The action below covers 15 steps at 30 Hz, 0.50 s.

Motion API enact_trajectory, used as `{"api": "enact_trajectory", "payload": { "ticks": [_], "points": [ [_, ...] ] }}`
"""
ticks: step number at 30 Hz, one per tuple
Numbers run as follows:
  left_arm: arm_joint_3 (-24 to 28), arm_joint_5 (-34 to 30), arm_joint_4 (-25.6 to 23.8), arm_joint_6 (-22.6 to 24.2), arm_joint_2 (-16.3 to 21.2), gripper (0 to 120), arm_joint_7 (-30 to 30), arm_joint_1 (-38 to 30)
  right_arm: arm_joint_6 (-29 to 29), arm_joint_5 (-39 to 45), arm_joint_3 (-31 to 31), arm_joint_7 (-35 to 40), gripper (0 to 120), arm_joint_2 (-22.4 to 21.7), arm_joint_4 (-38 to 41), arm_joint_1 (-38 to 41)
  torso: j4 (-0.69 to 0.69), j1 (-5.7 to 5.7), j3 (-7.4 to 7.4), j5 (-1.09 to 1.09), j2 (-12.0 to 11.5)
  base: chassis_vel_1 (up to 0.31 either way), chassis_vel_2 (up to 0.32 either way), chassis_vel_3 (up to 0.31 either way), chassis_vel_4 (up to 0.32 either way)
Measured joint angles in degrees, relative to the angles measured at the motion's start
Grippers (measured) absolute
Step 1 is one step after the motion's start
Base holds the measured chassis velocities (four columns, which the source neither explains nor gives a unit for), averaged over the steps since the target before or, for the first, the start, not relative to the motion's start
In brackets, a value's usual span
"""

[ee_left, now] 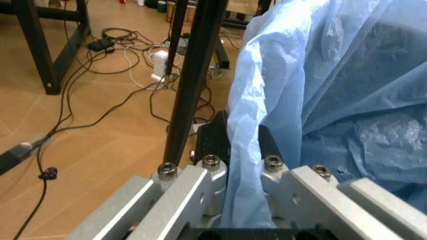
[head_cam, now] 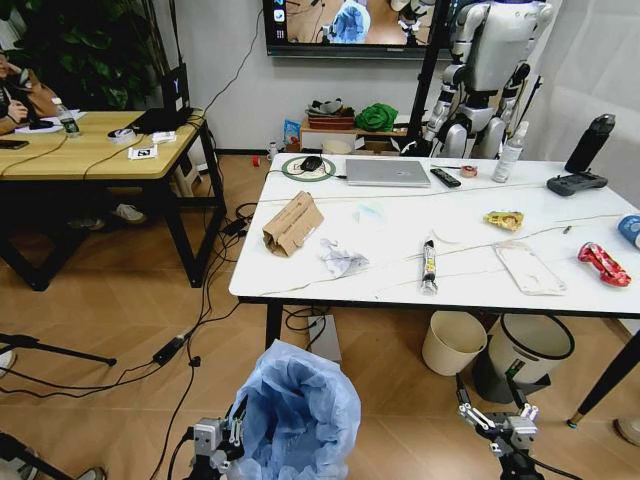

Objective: Pick up the trash bin and place the trash from the table into it.

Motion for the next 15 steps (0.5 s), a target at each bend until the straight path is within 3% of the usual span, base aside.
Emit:
{"api": "enact_trajectory", "payload": {
  "ticks": [15],
  "points": [
    [0.1,0.2,0.2,0.0,0.0,0,0.1,-0.1,0.1,0.0,0.0,0.0,100,0.1,0.0,0.0,0.00,1.96,2.45,0.00,4.4,0.000,0.000,0.000,0.000]
  ]
}}
